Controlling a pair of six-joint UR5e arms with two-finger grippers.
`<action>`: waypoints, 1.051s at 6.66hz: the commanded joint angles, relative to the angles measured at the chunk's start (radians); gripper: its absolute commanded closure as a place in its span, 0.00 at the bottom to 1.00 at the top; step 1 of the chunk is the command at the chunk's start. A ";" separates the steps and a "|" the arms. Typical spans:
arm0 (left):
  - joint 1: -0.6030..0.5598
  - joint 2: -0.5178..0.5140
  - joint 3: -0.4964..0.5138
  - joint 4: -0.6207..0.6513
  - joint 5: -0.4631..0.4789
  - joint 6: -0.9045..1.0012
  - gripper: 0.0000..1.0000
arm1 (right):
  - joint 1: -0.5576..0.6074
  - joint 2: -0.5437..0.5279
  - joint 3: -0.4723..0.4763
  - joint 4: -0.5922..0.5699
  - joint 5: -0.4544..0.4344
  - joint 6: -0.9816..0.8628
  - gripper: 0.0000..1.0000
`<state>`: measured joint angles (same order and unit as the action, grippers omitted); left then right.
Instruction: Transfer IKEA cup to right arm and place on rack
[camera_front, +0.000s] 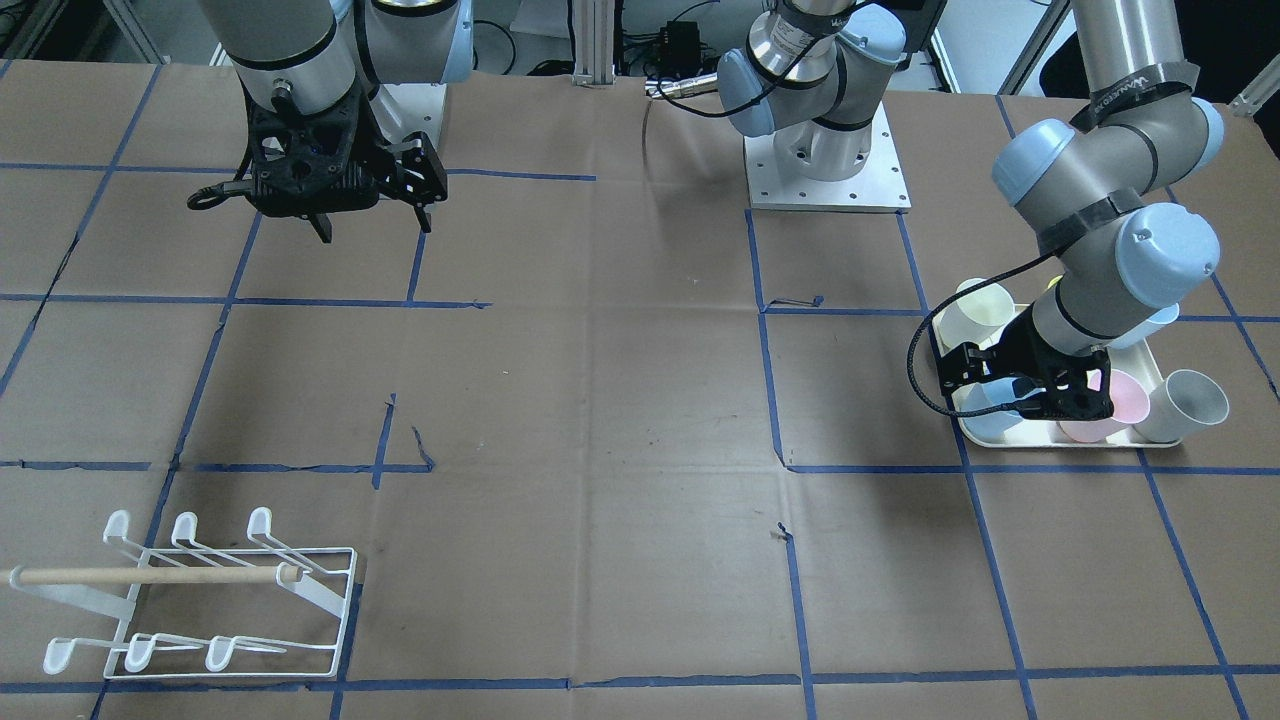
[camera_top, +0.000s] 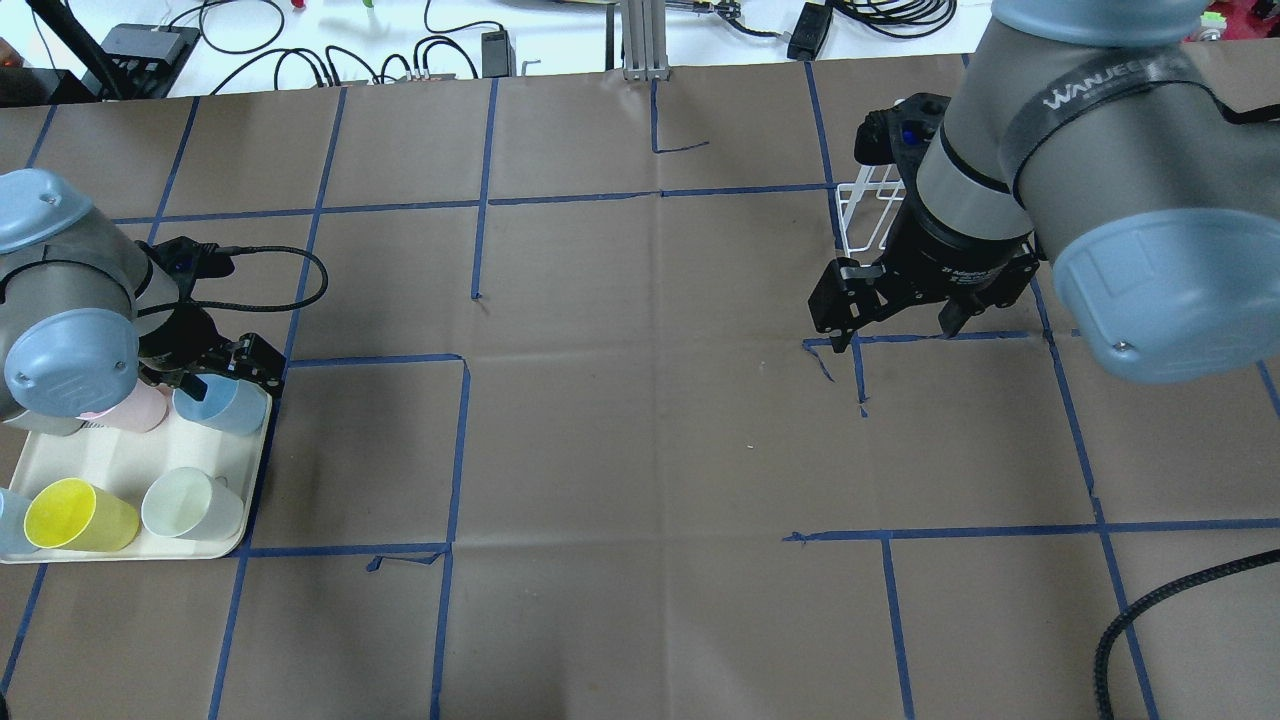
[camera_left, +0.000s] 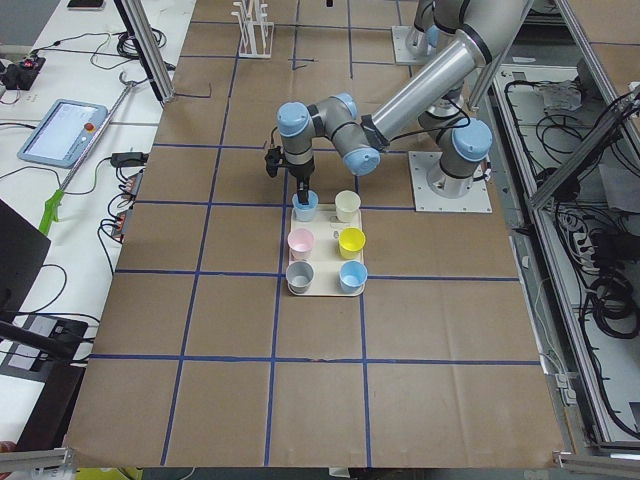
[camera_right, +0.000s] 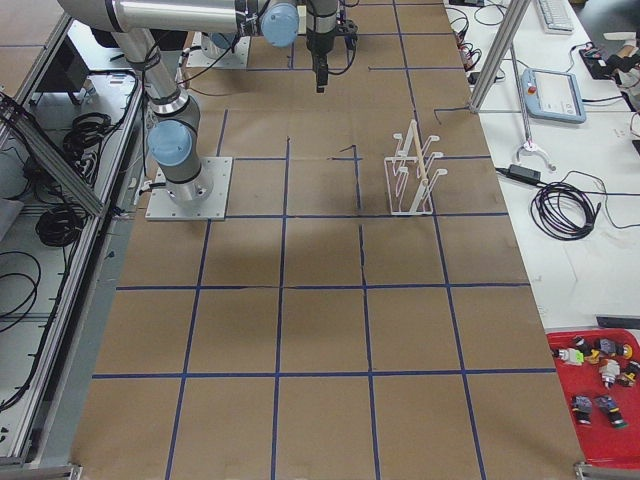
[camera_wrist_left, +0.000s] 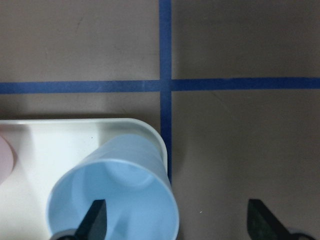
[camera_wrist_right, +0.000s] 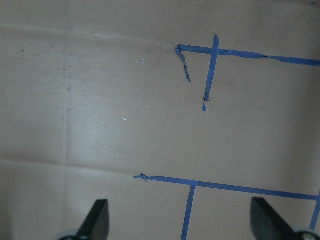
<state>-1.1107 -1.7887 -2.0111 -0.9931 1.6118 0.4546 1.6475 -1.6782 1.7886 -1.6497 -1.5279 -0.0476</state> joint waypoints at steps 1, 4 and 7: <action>0.000 -0.003 0.002 0.005 0.000 -0.005 0.14 | 0.000 0.000 0.000 0.001 0.000 0.000 0.00; 0.015 -0.005 0.003 0.004 0.004 -0.001 0.93 | 0.000 0.003 -0.002 -0.001 0.000 0.000 0.00; 0.026 0.014 0.021 -0.007 0.005 -0.001 1.00 | -0.002 0.003 -0.002 -0.001 0.000 0.000 0.00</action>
<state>-1.0858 -1.7879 -1.9975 -0.9921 1.6157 0.4540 1.6471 -1.6752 1.7871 -1.6505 -1.5279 -0.0475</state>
